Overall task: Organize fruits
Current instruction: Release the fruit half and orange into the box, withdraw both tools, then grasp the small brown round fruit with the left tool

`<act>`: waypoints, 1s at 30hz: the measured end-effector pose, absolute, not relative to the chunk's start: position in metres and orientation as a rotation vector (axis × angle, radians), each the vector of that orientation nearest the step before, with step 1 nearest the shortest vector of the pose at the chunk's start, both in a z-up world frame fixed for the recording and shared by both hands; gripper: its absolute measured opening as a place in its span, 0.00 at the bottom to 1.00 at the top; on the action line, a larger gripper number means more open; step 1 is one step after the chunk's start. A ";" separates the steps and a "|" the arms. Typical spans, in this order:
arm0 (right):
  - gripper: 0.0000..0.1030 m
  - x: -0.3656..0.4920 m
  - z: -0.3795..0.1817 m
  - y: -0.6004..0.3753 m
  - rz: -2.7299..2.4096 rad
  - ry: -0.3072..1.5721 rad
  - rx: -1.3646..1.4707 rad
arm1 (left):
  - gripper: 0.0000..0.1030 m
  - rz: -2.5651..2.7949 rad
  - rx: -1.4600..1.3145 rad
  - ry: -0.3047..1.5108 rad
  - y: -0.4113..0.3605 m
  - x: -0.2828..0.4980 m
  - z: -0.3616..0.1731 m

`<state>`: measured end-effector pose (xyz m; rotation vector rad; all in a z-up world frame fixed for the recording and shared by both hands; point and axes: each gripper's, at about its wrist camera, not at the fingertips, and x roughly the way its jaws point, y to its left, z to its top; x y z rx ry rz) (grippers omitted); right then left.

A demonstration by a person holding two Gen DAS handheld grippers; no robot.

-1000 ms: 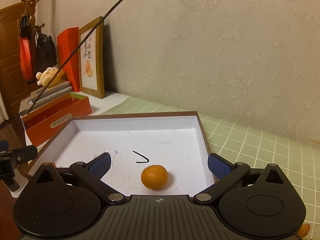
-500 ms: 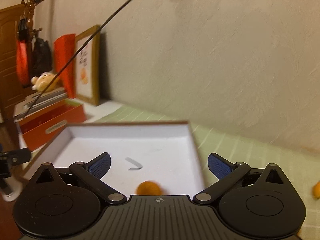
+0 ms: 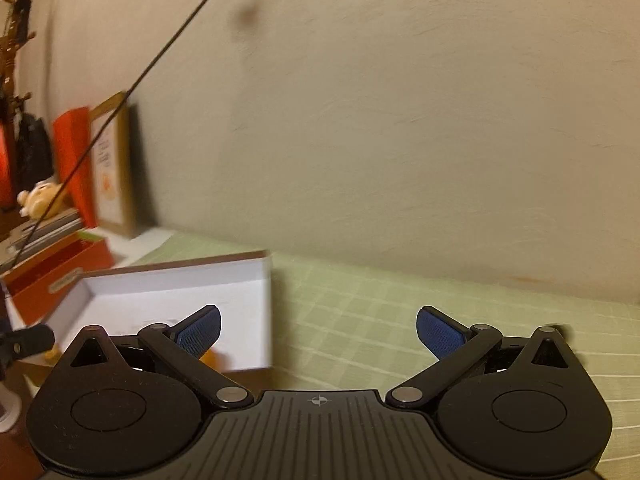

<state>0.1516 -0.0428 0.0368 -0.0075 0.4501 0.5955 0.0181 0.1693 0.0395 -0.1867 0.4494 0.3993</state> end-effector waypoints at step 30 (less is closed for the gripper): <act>1.00 0.129 0.021 -0.250 0.281 0.557 0.056 | 0.63 0.063 -0.003 0.671 -0.001 0.096 -0.026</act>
